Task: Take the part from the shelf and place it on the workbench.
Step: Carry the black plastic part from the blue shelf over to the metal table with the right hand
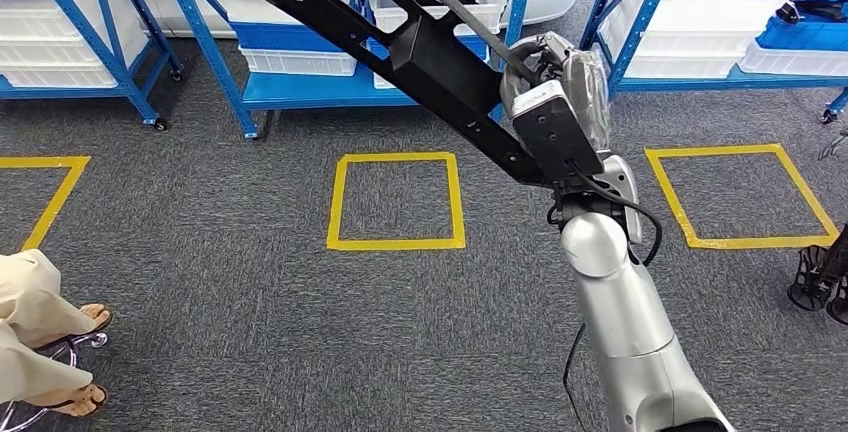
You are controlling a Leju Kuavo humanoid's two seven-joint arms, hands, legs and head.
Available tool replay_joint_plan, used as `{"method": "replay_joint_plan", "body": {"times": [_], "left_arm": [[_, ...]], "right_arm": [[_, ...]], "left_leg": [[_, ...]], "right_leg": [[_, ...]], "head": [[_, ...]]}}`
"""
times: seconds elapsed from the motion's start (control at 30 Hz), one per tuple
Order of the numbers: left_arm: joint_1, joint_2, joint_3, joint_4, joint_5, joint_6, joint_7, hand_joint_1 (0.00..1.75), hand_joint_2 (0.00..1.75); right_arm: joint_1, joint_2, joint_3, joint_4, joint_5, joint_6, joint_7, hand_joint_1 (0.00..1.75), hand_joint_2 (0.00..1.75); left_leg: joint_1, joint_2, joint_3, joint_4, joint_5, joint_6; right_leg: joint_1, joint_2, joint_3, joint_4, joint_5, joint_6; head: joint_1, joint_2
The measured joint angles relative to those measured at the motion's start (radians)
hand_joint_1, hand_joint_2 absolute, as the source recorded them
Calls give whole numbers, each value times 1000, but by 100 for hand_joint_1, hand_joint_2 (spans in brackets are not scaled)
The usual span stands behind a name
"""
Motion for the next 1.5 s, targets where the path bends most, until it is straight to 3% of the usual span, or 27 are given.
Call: {"method": "replay_joint_plan", "body": {"times": [0.03,0.07,0.13,0.2,0.3,0.37,0.4,0.47,0.5,0.53,0.57,0.63,0.7,0.8,0.9,0.97,1.03,1.1,1.17,1.2,1.27,1.3,1.33,1.4,1.47,1.5], "left_arm": [[1,0,1,0,0,0,0,0,175],[1,0,1,0,0,0,0,0,175],[1,0,2,0,0,0,-1,0,175],[1,1,3,0,1,0,-3,0,175],[1,0,6,0,3,0,-5,0,175],[0,0,8,0,4,0,-6,0,175],[0,0,8,0,5,0,-7,0,175],[0,0,8,0,7,0,-7,0,175],[0,0,9,0,8,0,-8,0,175],[1,0,9,0,9,0,-8,0,175],[1,0,9,0,10,0,-8,0,175],[2,-1,10,0,14,0,-8,0,175],[1,-1,12,0,18,1,-9,0,175],[2,0,18,0,20,2,-9,0,175],[3,0,24,0,20,2,-9,0,175],[3,-1,27,0,21,4,-11,0,175],[2,-2,30,0,21,6,-12,0,175],[0,-3,32,0,22,9,-14,0,175],[1,-4,34,0,22,10,-16,0,175],[2,-5,34,0,23,12,-16,0,175],[2,-5,36,-1,24,14,-16,0,175],[2,-3,37,-1,26,16,-17,0,175],[2,-2,39,-2,27,19,-18,0,175],[5,-2,41,-2,29,22,-19,0,175],[7,-3,45,-1,30,24,-20,0,175],[8,-2,48,-1,30,25,-21,0,175]], "right_arm": [[0,1,0,4,1,0,0,175,175],[0,2,0,7,2,0,0,175,175],[-2,3,0,11,3,1,-1,175,175],[-6,5,0,14,5,1,-2,175,175],[-12,8,1,17,6,2,-4,175,175],[-17,8,1,17,7,2,-4,175,175],[-20,8,0,18,7,2,-4,175,175],[-23,8,1,22,7,2,-4,175,175],[-22,9,1,25,7,3,-4,175,175],[-22,10,1,28,8,3,-4,175,175],[-22,11,2,31,9,4,-4,175,175],[-28,16,3,39,16,6,-6,175,175],[-36,21,5,46,22,9,-7,175,175],[-41,27,6,56,25,14,-9,175,175],[-45,32,6,63,28,15,-9,175,175],[-49,37,6,67,32,15,-14,175,175],[-59,40,7,72,36,15,-20,175,175],[-68,40,8,79,37,15,-23,175,175],[-68,39,9,89,38,15,-26,175,175],[-69,39,9,95,38,15,-29,175,175],[-72,38,10,107,36,14,-38,175,175],[-75,40,11,113,34,14,-43,175,175],[-76,41,12,120,32,13,-48,175,175],[-76,46,14,133,28,10,-57,175,175],[-78,52,15,144,26,5,-63,175,175],[-80,56,16,150,26,2,-65,175,175]], "left_leg": [[0,0,5,10,4,-1],[0,0,31,-22,25,-1],[0,0,117,-154,74,4],[-5,-1,168,-244,93,16],[-7,0,165,-265,101,36],[-2,4,163,-279,114,53],[0,5,161,-285,121,61],[-1,6,151,-285,129,65],[-1,6,147,-285,132,64],[-1,5,143,-284,135,62],[0,5,141,-284,137,59],[3,5,139,-281,140,51],[2,4,133,-276,141,41],[1,2,123,-275,149,49],[5,0,124,-288,161,55],[13,2,154,-347,189,68],[22,5,189,-416,226,78],[31,1,189,-433,240,66],[46,-8,175,-429,245,43],[58,-14,164,-419,245,27],[80,-26,135,-379,236,-9],[89,-32,116,-350,225,-28],[92,-36,101,-325,217,-41],[95,-40,87,-301,212,-55],[92,-36,83,-294,209,-57],[88,-26,71,-266,190,-52]], "right_leg": [[1,0,-4,2,3,0],[2,0,-8,4,5,1],[3,0,-14,10,6,3],[8,0,-21,16,10,9],[12,1,-31,16,17,25],[13,2,-52,50,-4,30],[12,3,-74,95,-29,29],[4,4,-131,229,-87,27],[0,4,-152,281,-105,31],[-4,4,-156,300,-109,39],[-8,4,-139,276,-97,49],[-18,3,-58,131,-49,70],[-20,6,-1,20,-17,72],[-18,9,2,3,-6,60],[-18,8,3,-11,5,57],[-14,6,9,-25,11,59],[-7,6,-10,18,-17,53],[-16,8,-63,130,-71,52],[-32,8,-97,198,-92,71],[-44,8,-86,175,-78,90],[-65,15,-34,77,-39,133],[-72,25,-18,47,-31,141],[-75,32,-16,46,-33,135],[-74,38,-34,77,-42,102],[-65,28,-44,90,-39,83],[-58,23,-48,91,-36,77]], "head": [[0,0],[0,0],[0,0],[0,0],[1,0],[4,0],[7,0],[11,0],[11,0],[11,0],[11,0],[11,0],[10,0],[7,0],[7,0],[5,0],[4,0],[6,0],[6,0],[6,0],[9,0],[18,0],[26,0],[29,0],[14,0],[9,0]]}}
